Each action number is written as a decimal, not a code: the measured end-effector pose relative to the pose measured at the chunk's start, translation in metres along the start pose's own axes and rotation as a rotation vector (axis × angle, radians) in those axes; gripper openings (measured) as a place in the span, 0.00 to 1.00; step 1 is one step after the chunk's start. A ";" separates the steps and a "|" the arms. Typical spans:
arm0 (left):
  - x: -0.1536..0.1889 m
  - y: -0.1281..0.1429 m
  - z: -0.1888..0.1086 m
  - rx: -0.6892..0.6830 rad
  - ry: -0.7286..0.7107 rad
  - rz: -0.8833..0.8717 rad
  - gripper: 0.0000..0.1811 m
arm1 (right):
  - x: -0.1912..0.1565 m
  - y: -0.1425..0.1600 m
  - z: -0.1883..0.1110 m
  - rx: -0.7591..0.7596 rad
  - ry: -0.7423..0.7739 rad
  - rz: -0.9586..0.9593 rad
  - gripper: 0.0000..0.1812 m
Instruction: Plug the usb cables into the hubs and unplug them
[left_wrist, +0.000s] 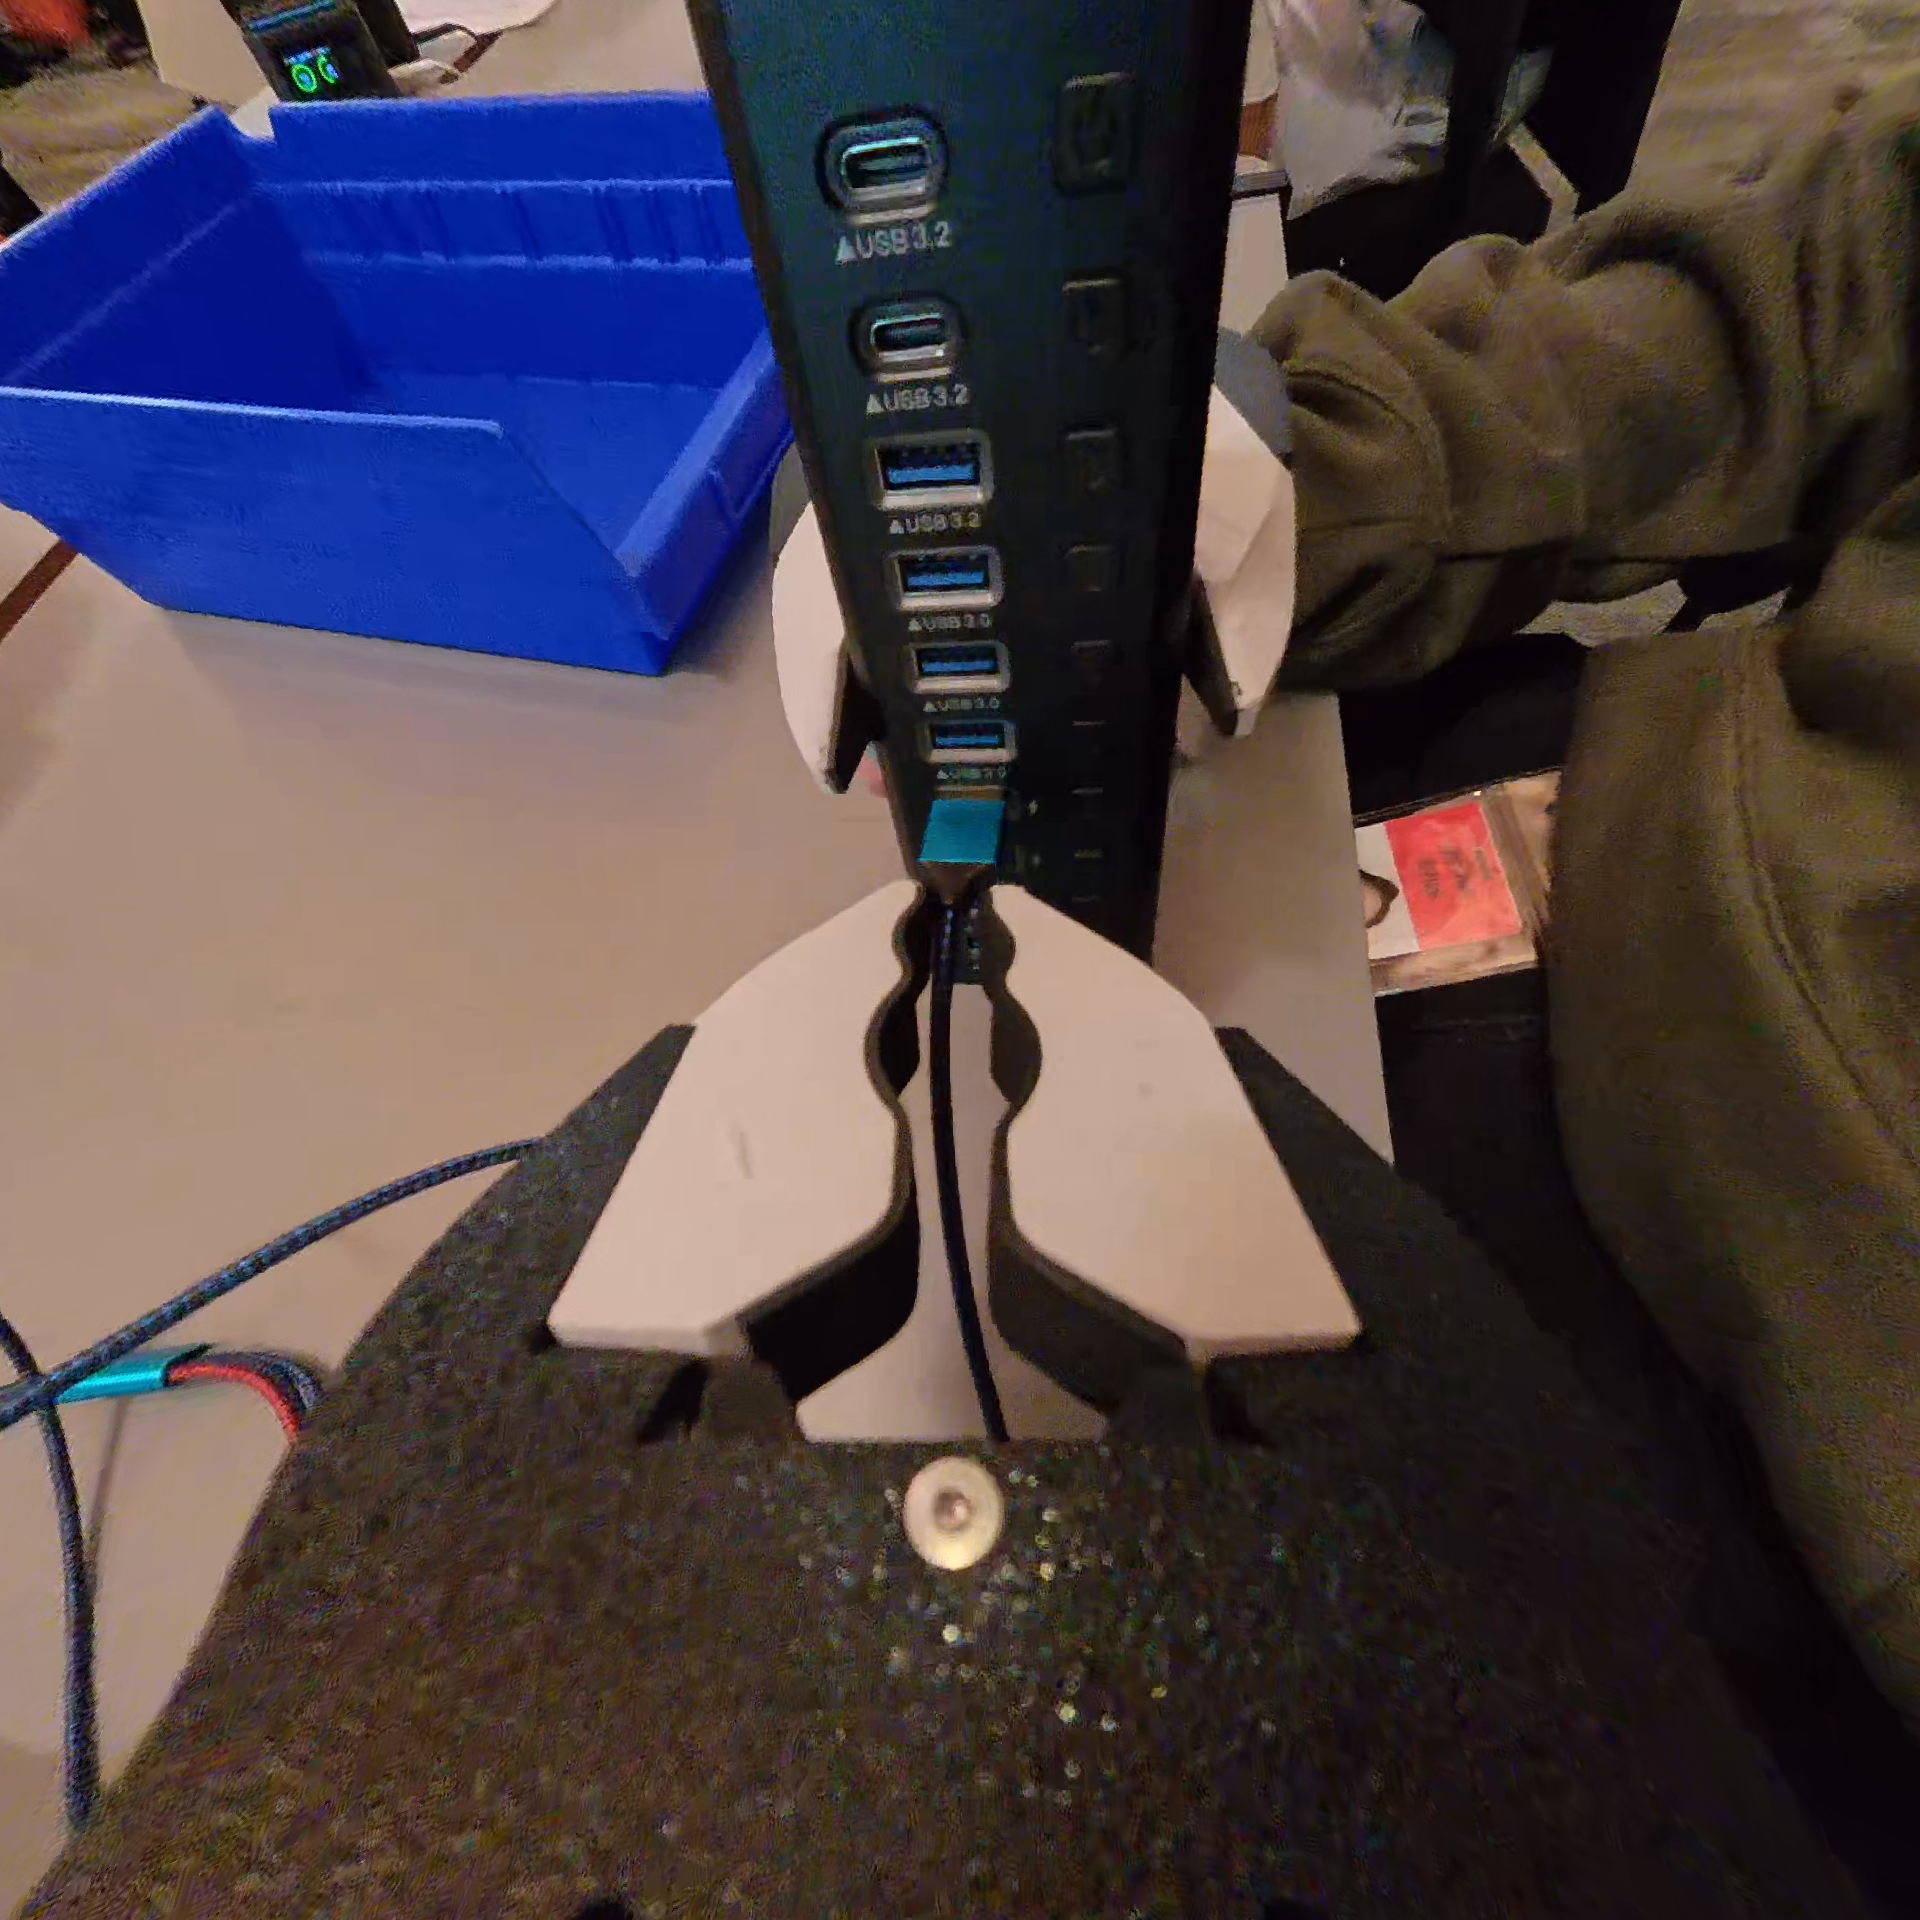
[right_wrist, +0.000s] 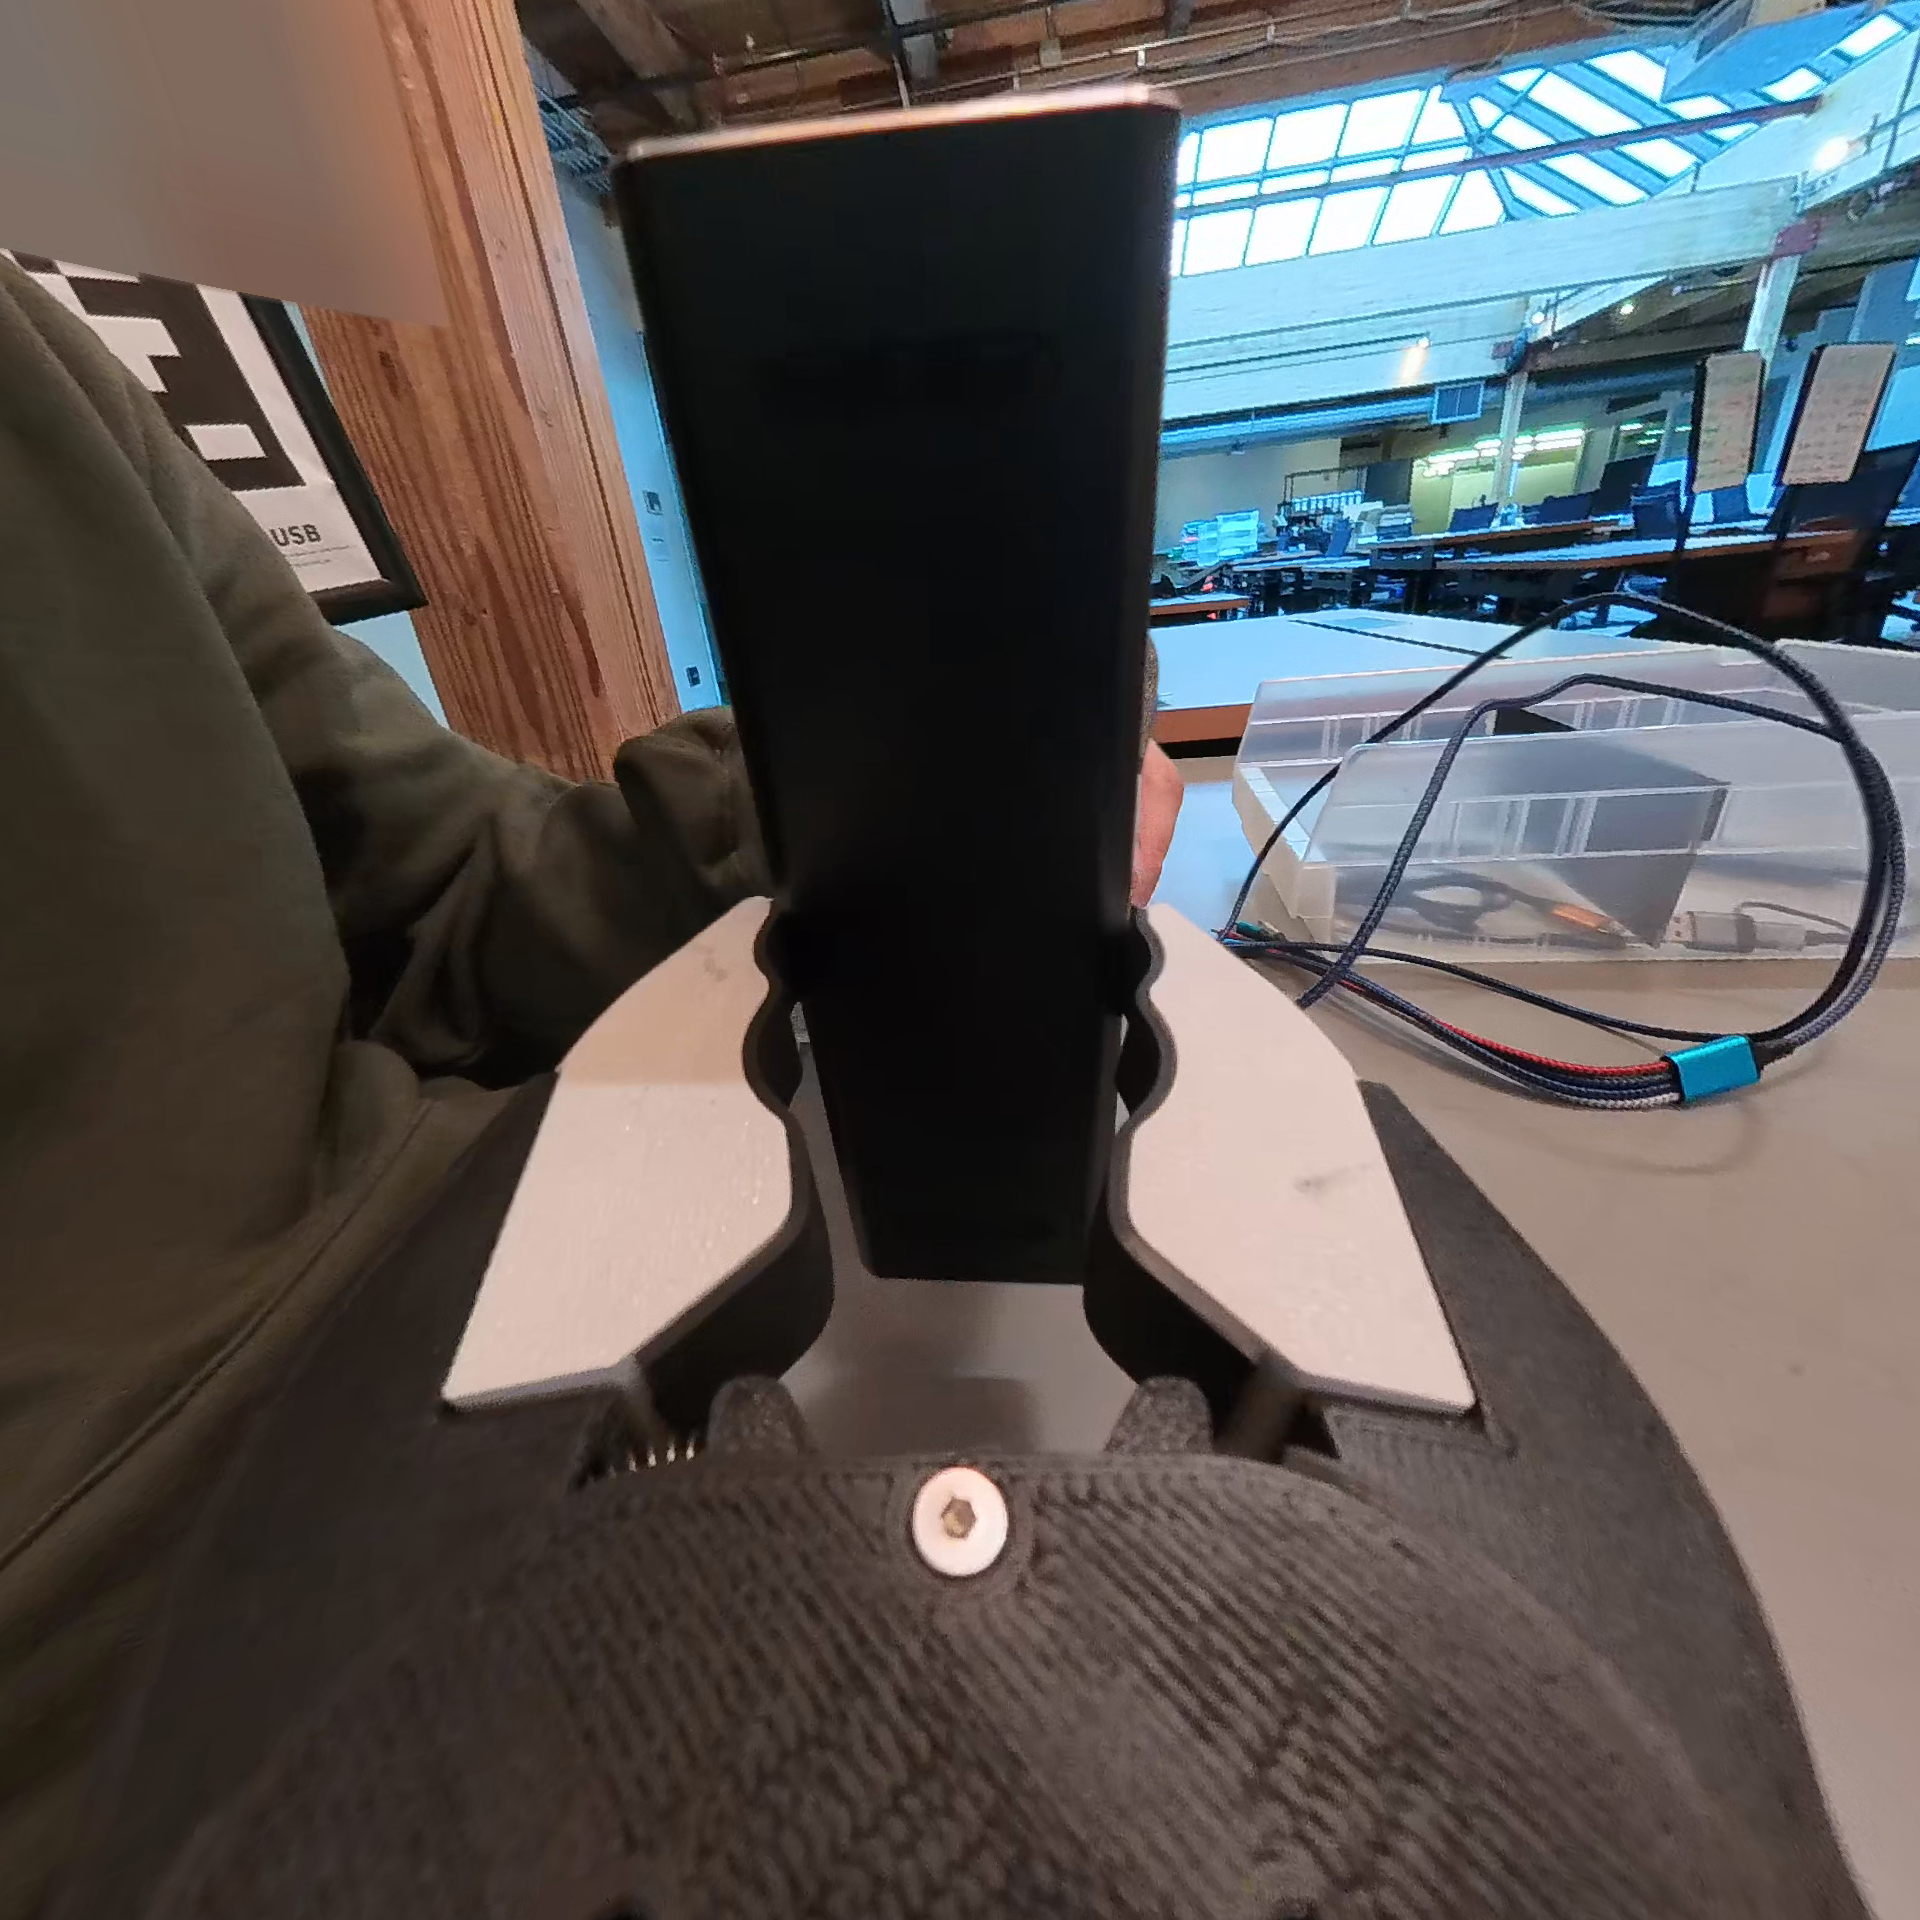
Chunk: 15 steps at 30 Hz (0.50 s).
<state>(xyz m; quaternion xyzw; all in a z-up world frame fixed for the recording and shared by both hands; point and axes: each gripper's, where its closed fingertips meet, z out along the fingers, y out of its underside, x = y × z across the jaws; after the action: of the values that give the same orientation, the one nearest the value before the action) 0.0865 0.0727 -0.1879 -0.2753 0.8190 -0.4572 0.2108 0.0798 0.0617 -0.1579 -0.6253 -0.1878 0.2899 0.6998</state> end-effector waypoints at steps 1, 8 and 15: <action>0.001 0.000 -0.001 0.006 0.004 -0.001 0.04 | 0.000 0.000 0.000 -0.003 0.000 -0.004 0.33; 0.010 -0.003 -0.006 0.049 0.096 -0.054 0.08 | -0.009 0.009 0.007 -0.073 -0.026 -0.056 0.33; 0.006 -0.004 -0.003 0.024 0.032 0.031 0.07 | -0.005 0.007 0.006 -0.055 -0.001 -0.054 0.33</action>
<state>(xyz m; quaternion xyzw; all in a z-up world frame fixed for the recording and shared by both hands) 0.0812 0.0689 -0.1832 -0.2526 0.8208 -0.4680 0.2083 0.0707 0.0631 -0.1636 -0.6387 -0.2127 0.2660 0.6900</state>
